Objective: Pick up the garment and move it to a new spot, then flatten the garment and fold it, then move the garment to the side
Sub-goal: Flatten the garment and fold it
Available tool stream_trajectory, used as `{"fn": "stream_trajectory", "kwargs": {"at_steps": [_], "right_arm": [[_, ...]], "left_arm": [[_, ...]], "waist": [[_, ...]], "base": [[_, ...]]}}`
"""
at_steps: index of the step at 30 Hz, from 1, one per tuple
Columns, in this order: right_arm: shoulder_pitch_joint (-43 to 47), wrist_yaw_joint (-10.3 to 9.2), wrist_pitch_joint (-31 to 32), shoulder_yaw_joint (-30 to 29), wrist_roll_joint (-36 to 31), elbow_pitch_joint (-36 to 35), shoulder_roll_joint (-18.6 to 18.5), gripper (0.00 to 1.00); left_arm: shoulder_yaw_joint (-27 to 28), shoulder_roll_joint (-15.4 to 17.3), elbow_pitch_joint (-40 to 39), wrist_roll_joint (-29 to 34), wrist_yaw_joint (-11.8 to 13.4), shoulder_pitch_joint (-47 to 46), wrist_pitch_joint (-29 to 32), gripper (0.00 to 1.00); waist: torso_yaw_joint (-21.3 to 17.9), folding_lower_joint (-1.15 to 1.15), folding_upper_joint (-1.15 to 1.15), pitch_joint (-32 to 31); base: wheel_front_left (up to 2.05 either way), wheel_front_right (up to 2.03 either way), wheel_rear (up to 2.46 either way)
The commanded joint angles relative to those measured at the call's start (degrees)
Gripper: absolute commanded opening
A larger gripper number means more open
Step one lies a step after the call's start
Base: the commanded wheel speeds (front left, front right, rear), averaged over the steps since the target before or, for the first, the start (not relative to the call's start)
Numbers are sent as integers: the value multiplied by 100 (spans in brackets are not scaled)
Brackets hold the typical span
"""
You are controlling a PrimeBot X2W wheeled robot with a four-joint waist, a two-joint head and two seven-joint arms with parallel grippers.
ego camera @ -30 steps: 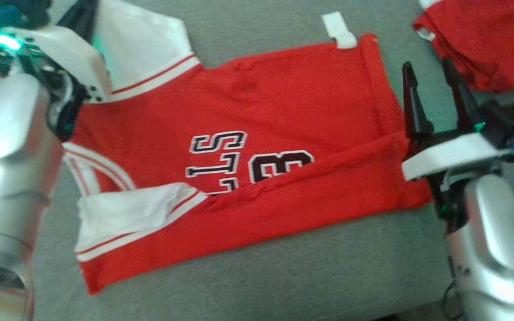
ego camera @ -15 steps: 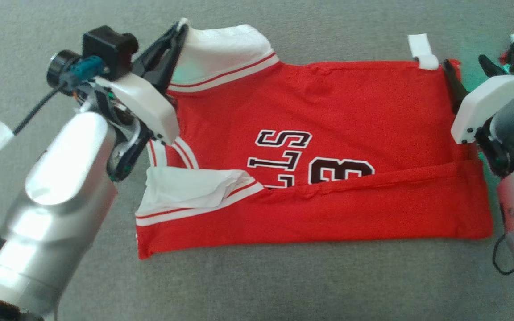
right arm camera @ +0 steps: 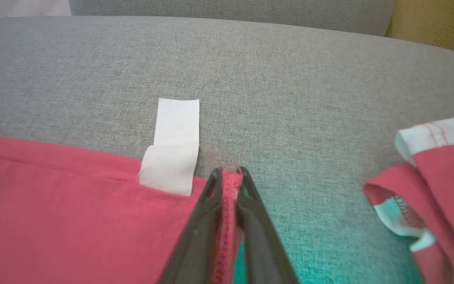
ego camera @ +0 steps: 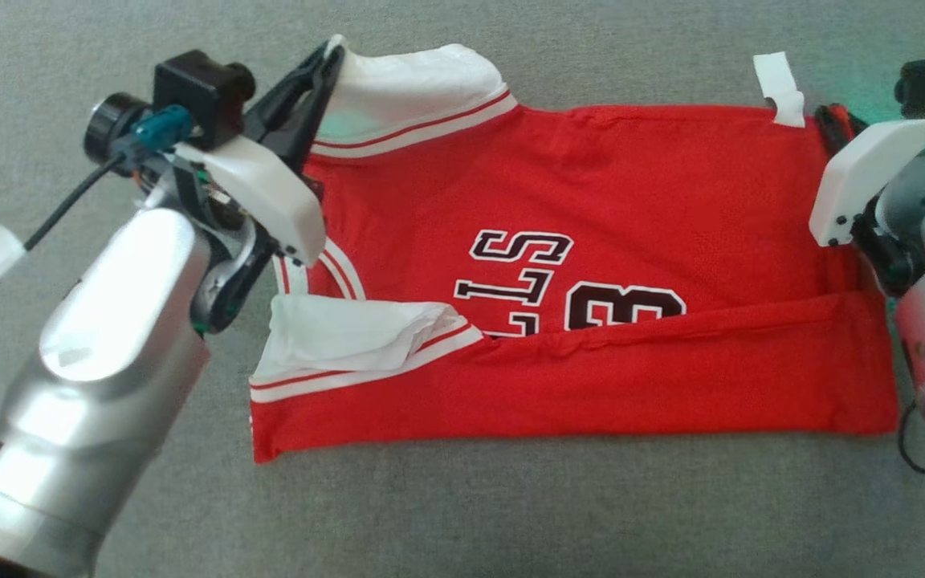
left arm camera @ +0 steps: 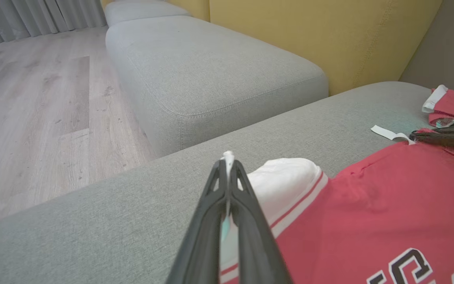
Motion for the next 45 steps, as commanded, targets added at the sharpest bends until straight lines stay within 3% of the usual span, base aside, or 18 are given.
{"fn": "stream_trajectory", "kwargs": {"at_steps": [1,8,15,24,34,40,45], "right_arm": [[-143,-4,-104,136,73,-85,-62,0],[-610,-4,-662,455,668,-257,-136,0],[-1169,-4,-1070,610,1335,-519,-153,0],[-1581,-4,-1734,699,1760,-385,-80,0],[-1058,-4,-1687,1326,2462,-272,-461,0],[-503,-4,-1415,1803,2983,-470,-930,0],[75,-4,-948,2488,3251,-727,-1542,0]], "left_arm": [[272,254,-163,-34,73,-114,-28,0],[511,459,112,-11,216,-394,-161,0],[533,545,654,365,233,-1249,-485,0],[405,245,1591,727,166,-2071,-1339,0],[65,-62,2171,565,-155,-1578,-1797,0],[-203,-7,1859,284,-265,-943,-1609,0],[-683,272,1006,-572,-303,-33,-333,0]], "waist": [[-42,0,0,-27],[-212,0,0,-50],[-360,0,0,117],[-389,0,0,189],[-135,0,0,-107],[36,0,0,-382],[156,0,0,-671]], "base": [[0,0,0],[0,0,0],[0,0,0],[0,0,0],[0,0,0],[0,0,0],[0,0,0]]}}
